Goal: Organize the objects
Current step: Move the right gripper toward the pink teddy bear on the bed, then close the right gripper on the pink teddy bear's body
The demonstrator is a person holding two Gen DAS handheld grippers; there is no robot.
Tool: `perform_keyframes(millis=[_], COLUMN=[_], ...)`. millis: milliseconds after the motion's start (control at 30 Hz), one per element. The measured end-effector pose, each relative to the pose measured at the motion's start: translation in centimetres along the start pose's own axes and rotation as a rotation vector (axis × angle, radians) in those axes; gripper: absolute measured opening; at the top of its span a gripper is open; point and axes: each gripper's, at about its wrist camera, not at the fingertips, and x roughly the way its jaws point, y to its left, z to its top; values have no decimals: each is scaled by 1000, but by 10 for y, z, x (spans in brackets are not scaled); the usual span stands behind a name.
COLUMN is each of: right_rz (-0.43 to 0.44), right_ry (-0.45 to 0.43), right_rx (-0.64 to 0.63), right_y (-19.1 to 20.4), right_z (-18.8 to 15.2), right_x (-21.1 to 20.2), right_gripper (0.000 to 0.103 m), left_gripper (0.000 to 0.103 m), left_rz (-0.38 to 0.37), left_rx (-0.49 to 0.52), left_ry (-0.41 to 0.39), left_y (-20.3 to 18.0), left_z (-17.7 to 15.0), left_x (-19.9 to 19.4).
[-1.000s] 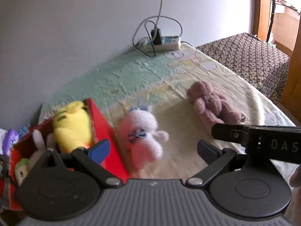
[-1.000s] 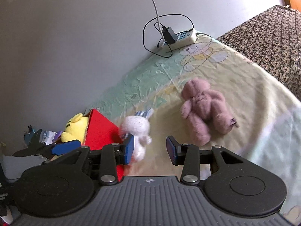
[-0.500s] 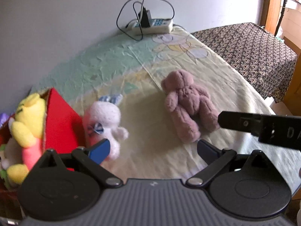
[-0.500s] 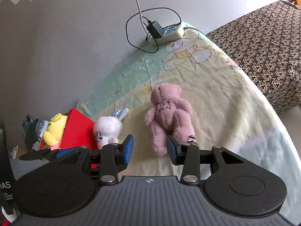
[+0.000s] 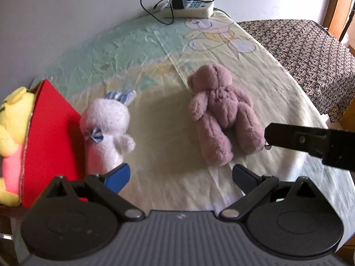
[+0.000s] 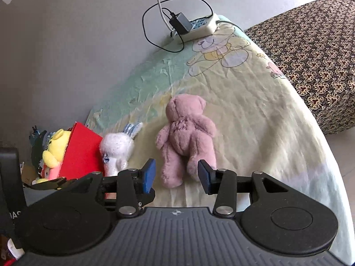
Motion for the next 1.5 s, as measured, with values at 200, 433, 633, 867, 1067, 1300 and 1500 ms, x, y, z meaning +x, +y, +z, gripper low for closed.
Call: perform_keyframes(millis=[200,433,633,867,1067,1300,1500], right_rz=[5,-3,-2,0,14,19,-2], right_ry=[15,10,57,94,141,142,152], right_rx=[13,29,61,83,95,75,35], right_y=[-10,-21,-33,-41,-39,-37,-29], right_z=[10,23,30,35,32,32,29], right_x=[9,19,40,60,75,80,82], right_gripper=[47,52,52,51,40,38,30], left_gripper=[99,97,94,87,77,74,66], left_rz=[1,-123,-174,-193,-202,-180,-175], left_rx=[-3,-69,-101,-75,-61,-8,-2], left_ry=[36,64,46,75,116,99,84], left_y=[-5,2,5,1,-3,-12,-10], left_z=[6,14,23,34,38,39,37], left_x=[14,29,38,61,80,85,85])
